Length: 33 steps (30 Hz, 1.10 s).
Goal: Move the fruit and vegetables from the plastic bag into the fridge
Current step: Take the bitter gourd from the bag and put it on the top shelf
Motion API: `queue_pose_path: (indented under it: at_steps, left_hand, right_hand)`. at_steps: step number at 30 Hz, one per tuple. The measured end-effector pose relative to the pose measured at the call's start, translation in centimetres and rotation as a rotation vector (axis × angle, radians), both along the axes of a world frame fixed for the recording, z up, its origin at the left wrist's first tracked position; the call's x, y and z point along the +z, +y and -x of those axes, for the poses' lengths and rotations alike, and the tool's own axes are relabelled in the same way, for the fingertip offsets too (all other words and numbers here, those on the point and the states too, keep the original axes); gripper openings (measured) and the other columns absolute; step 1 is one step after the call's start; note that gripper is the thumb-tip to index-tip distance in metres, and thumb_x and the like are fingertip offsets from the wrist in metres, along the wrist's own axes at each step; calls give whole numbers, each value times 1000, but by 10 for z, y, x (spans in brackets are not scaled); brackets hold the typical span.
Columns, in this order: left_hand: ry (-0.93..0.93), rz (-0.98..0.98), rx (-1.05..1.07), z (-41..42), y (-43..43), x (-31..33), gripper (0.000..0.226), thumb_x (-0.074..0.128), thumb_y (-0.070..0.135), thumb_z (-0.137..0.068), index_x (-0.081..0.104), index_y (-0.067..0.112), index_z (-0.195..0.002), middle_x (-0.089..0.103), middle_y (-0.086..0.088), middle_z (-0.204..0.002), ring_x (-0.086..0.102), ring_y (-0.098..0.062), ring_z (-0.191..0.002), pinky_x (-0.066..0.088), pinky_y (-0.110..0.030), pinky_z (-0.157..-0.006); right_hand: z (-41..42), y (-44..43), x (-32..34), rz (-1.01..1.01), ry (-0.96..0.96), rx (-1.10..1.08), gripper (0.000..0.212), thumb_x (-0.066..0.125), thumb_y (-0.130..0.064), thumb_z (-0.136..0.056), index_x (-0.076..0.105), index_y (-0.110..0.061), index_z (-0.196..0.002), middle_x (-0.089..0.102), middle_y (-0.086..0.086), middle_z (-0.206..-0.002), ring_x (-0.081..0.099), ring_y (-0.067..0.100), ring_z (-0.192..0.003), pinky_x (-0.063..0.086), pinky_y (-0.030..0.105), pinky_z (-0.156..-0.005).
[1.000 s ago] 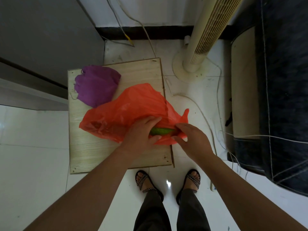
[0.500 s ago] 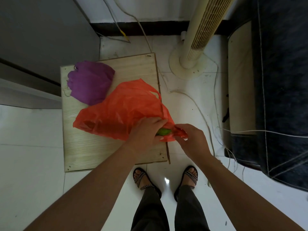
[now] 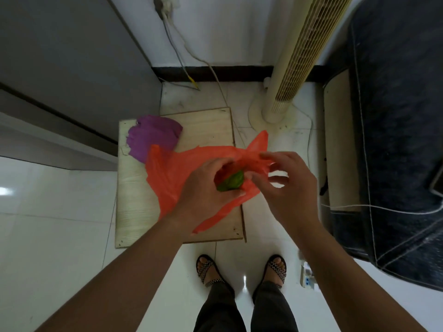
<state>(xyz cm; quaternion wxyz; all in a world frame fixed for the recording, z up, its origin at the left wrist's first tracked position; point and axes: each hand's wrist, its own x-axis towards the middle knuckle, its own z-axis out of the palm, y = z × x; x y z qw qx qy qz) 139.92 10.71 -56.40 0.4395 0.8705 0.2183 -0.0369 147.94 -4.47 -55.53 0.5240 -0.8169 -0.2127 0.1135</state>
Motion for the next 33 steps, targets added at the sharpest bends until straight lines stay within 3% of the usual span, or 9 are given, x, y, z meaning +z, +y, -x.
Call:
queue_pose_path:
  at_steps: [4,8,12,15,18,22,25,28,33]
  left_hand:
    - [-19,68,118,15,5,20,65,85,36,-58,49,37,-112,53,23,-104,51,2,-98,40,-10,-81]
    - [6,166,235,36,18,32,63,88,36,-51,47,44,-98,56,20,-104,54,1,-96,47,-20,-79]
    - [43,246,277,58,23,47,65,88,37,-48,52,38,-103,59,15,-106,57,-6,-98,50,-26,-80]
    - [57,229,231,74,21,69,60,87,32,-56,53,38,-106,58,16,-107,56,-6,-100,50,-31,-85]
    - [50,221,225,84,18,99,57,84,27,-62,54,34,-111,59,16,-109,55,-7,-101,50,-34,-89]
    - [39,197,205,86,8,147,55,83,26,-65,54,33,-112,57,19,-106,54,-6,-99,49,-30,-86]
    - [3,188,168,84,-6,182,54,82,24,-66,54,35,-111,57,19,-105,53,-2,-98,46,-21,-81]
    - [-25,175,99,82,-19,214,50,83,23,-65,53,40,-102,57,22,-101,53,1,-97,42,-14,-76]
    - [-74,190,22,83,-28,253,55,83,26,-64,50,49,-102,58,25,-103,54,5,-98,45,-14,-80]
  right_hand:
    - [-1,11,30,-44,-16,33,25,74,-10,-75,66,-29,-90,62,-21,-80,63,3,-77,53,15,-66]
    - [-1,12,44,-23,-32,71,23,71,-4,-76,70,-24,-87,62,-22,-79,63,1,-79,50,9,-66]
    - [4,14,61,58,16,58,27,67,-3,-79,66,-29,-87,61,-23,-78,63,-2,-75,51,10,-69]
    - [12,12,86,241,46,215,23,67,-9,-81,68,-26,-97,62,-18,-90,60,1,-82,54,21,-75]
    - [19,4,131,340,-77,359,38,71,-24,-78,62,-27,-115,53,-20,-107,52,-1,-96,48,19,-85]
    - [31,-9,200,323,-83,460,54,71,-33,-74,54,-29,-125,50,-21,-119,46,-3,-106,38,11,-86]
    - [43,-11,236,327,-38,444,52,65,-39,-75,53,-30,-126,53,-17,-116,50,3,-104,43,18,-85]
    - [51,-15,262,335,-57,401,39,65,-34,-81,58,-31,-119,59,-15,-103,56,3,-90,50,24,-83]
    - [44,-35,295,278,-41,372,12,61,-33,-84,64,-36,-96,58,-20,-82,58,0,-78,50,16,-69]
